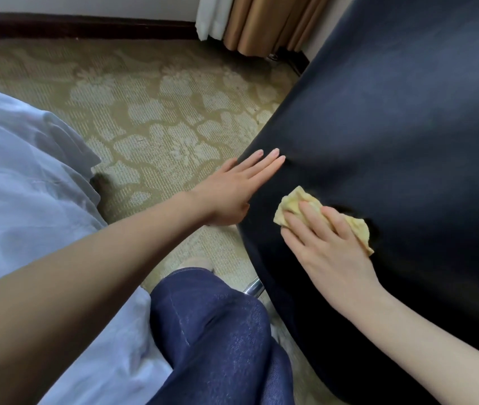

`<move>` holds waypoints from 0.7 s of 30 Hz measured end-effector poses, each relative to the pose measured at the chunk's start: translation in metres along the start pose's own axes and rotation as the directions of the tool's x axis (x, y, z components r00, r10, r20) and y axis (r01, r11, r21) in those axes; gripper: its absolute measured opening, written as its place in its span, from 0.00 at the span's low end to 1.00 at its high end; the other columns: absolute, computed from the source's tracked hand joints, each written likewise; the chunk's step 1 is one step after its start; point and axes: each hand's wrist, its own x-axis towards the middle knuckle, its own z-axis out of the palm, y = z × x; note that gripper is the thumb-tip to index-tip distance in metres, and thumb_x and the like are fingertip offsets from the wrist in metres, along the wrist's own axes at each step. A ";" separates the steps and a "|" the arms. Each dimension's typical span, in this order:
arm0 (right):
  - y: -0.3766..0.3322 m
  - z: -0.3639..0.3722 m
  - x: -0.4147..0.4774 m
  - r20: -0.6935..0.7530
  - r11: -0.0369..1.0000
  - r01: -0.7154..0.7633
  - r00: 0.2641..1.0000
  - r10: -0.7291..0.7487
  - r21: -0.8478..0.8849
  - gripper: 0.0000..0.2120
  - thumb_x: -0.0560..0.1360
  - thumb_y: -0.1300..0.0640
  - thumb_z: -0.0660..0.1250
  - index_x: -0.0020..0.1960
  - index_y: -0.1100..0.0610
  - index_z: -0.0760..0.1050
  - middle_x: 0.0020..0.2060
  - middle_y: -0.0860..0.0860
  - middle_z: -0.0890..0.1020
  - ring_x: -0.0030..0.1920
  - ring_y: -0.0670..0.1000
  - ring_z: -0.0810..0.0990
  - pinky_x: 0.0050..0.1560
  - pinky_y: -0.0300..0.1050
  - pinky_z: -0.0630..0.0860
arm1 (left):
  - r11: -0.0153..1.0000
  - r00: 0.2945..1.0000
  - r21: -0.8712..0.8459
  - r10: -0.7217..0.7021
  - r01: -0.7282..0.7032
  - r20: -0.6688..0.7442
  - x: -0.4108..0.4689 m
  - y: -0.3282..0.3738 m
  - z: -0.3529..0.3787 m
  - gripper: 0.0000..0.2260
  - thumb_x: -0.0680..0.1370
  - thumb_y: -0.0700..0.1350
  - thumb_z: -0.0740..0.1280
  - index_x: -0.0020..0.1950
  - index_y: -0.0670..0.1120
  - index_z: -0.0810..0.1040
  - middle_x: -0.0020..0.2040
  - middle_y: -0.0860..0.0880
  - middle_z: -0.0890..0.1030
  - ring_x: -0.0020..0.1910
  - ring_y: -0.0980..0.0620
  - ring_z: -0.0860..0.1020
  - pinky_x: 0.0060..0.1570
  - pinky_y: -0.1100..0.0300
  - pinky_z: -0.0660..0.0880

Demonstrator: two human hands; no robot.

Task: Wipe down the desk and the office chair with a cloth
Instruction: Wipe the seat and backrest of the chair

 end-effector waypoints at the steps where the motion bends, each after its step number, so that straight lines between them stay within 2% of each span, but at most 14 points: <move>1: 0.002 -0.004 0.005 0.008 1.000 -0.011 1.000 0.011 -0.026 0.19 0.74 0.60 0.53 0.58 0.56 0.78 0.61 0.53 0.78 0.66 0.55 0.73 0.67 0.53 0.59 | 1.000 1.000 0.022 0.014 -0.015 0.009 0.000 -0.003 -0.002 0.44 0.74 0.32 0.59 0.76 0.55 0.33 0.75 0.60 0.33 0.75 0.56 0.35 0.72 0.54 0.39; 5: 0.001 -0.008 0.033 0.100 0.993 0.029 0.995 -0.017 -0.118 0.18 0.75 0.57 0.56 0.62 0.55 0.75 0.63 0.52 0.76 0.68 0.55 0.70 0.71 0.53 0.60 | 0.989 0.995 0.115 0.098 -0.097 -0.002 0.001 -0.019 -0.013 0.46 0.72 0.28 0.56 0.74 0.59 0.32 0.71 0.64 0.32 0.73 0.57 0.33 0.73 0.50 0.39; 8: -0.006 0.007 0.063 0.212 0.995 0.074 0.976 -0.058 -0.072 0.18 0.80 0.59 0.50 0.69 0.60 0.64 0.69 0.57 0.66 0.73 0.58 0.58 0.73 0.56 0.48 | 0.979 0.988 0.177 0.120 -0.101 -0.100 0.003 -0.038 -0.025 0.43 0.72 0.28 0.56 0.76 0.56 0.37 0.72 0.60 0.35 0.75 0.55 0.39 0.73 0.51 0.42; 10: -0.013 0.020 0.088 0.231 0.995 0.092 0.970 -0.081 -0.036 0.18 0.82 0.60 0.48 0.70 0.62 0.60 0.71 0.59 0.61 0.74 0.60 0.52 0.73 0.57 0.43 | 0.981 0.985 0.184 0.087 -0.059 -0.148 0.000 -0.053 -0.027 0.42 0.72 0.28 0.56 0.77 0.55 0.40 0.75 0.57 0.39 0.77 0.53 0.43 0.73 0.53 0.42; 12: -0.020 0.033 0.113 0.251 0.995 0.097 0.963 -0.094 -0.002 0.18 0.82 0.60 0.47 0.70 0.64 0.61 0.71 0.60 0.61 0.74 0.59 0.50 0.73 0.56 0.41 | 0.982 0.988 0.189 0.056 -0.028 -0.143 -0.006 -0.064 -0.023 0.40 0.73 0.29 0.56 0.78 0.54 0.42 0.78 0.54 0.43 0.77 0.52 0.44 0.73 0.53 0.43; 15: -0.030 0.048 0.147 0.296 0.992 0.121 0.947 -0.124 0.026 0.17 0.82 0.59 0.50 0.68 0.63 0.66 0.70 0.60 0.63 0.74 0.60 0.50 0.73 0.57 0.40 | 0.984 0.994 0.175 -0.002 0.022 -0.113 -0.018 -0.076 -0.011 0.39 0.73 0.30 0.57 0.78 0.53 0.43 0.78 0.53 0.44 0.77 0.51 0.44 0.74 0.51 0.43; 18: -0.044 0.061 0.172 0.312 0.981 0.188 0.936 -0.162 -0.053 0.18 0.80 0.55 0.54 0.67 0.60 0.70 0.67 0.59 0.67 0.73 0.62 0.52 0.71 0.63 0.38 | 0.993 0.993 0.079 -0.081 0.088 -0.090 -0.025 -0.084 0.000 0.39 0.73 0.31 0.58 0.78 0.53 0.43 0.78 0.53 0.42 0.77 0.51 0.45 0.75 0.50 0.47; 21: -0.061 0.074 0.177 0.347 0.956 0.261 0.916 -0.201 -0.136 0.20 0.80 0.55 0.52 0.69 0.61 0.68 0.67 0.61 0.67 0.73 0.67 0.49 0.66 0.72 0.35 | 0.995 0.994 0.028 -0.091 0.093 -0.063 -0.029 -0.085 0.013 0.40 0.73 0.31 0.58 0.78 0.54 0.42 0.76 0.56 0.37 0.77 0.50 0.46 0.74 0.52 0.49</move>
